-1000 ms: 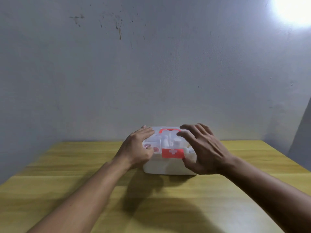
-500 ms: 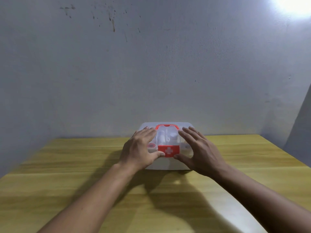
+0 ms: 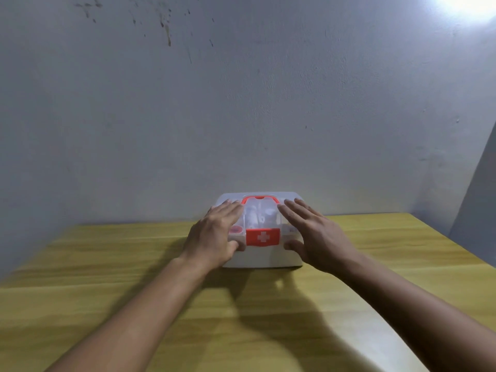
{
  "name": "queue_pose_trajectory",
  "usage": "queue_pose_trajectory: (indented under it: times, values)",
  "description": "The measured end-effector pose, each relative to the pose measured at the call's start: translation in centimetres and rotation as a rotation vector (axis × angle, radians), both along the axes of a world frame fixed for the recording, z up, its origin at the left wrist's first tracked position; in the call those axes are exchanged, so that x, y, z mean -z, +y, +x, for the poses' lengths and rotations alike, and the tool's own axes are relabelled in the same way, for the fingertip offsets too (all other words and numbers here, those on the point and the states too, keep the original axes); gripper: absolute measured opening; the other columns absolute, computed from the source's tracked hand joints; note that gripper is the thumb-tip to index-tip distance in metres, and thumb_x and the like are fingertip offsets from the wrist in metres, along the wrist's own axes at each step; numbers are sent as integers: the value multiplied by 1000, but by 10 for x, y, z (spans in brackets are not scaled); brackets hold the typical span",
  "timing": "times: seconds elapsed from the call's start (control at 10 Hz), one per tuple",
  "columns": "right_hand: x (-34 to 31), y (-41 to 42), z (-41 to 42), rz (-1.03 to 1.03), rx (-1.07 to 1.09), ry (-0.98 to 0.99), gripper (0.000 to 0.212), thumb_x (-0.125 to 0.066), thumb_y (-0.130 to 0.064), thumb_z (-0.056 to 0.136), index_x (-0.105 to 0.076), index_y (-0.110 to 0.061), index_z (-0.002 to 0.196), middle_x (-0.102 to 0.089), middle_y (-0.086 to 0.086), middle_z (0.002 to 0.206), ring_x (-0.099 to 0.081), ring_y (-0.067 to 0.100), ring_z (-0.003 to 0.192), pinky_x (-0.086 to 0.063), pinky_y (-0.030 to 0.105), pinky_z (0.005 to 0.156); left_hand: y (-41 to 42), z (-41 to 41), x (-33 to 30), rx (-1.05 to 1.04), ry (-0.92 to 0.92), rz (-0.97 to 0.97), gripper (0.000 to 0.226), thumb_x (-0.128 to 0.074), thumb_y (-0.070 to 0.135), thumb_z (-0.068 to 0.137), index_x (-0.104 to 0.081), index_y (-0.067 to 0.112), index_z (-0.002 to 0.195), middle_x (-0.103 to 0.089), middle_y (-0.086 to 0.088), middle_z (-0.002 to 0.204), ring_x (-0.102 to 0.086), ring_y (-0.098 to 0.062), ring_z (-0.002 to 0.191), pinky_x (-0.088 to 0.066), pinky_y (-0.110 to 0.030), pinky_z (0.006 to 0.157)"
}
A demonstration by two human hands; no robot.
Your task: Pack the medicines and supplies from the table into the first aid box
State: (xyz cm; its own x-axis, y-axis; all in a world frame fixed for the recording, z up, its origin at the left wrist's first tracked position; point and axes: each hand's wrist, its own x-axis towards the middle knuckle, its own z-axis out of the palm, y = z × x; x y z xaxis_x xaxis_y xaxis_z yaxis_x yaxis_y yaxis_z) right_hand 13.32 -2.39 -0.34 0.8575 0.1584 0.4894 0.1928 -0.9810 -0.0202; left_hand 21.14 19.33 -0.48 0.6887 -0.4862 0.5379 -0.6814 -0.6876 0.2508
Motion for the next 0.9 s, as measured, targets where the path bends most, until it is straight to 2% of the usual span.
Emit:
queue_pose_trajectory:
  times: [0.3, 0.6, 0.7, 0.8, 0.9]
  values:
    - [-1, -11, 44, 32, 101, 57, 79, -67, -27, 88, -18, -26, 151, -18, -5, 160, -7, 18, 149, -45, 43, 105, -21, 37, -3, -53, 25, 31, 83, -80, 21, 72, -41, 20, 145, -39, 5, 153, -25, -12, 146, -31, -31, 114]
    - [3, -19, 66, 98, 96, 57, 81, -68, -24, 87, -18, -27, 151, -18, -4, 161, -7, 17, 149, -40, 43, 106, -31, 54, -3, -67, 33, 19, 82, -81, 20, 73, -40, 19, 144, -38, 6, 153, -24, -12, 146, -28, -29, 113]
    - [1, -18, 66, 90, 98, 56, 83, -67, -25, 88, -14, -27, 152, -14, -3, 162, -4, 19, 149, -38, 44, 108, -33, 54, -5, -59, 51, 8, 84, -80, 19, 73, -38, 17, 146, -36, 3, 154, -22, -14, 147, -24, -33, 117]
    - [11, -16, 62, 45, 127, 51, 94, -66, -29, 88, 2, -21, 153, 7, 4, 163, 5, 26, 149, -25, 47, 116, -35, 50, -3, -137, 7, 180, 97, -72, 30, 81, -9, 12, 153, -8, -3, 163, -1, -18, 150, -2, -42, 121]
    - [39, -19, 45, 180, 233, 38, 108, -67, -31, 85, 18, -11, 150, 26, 9, 158, 15, 28, 147, -11, 45, 121, -32, 26, 18, -269, 16, 230, 120, -64, 46, 82, 31, 5, 144, 38, -13, 153, 30, -27, 143, 16, -48, 117]
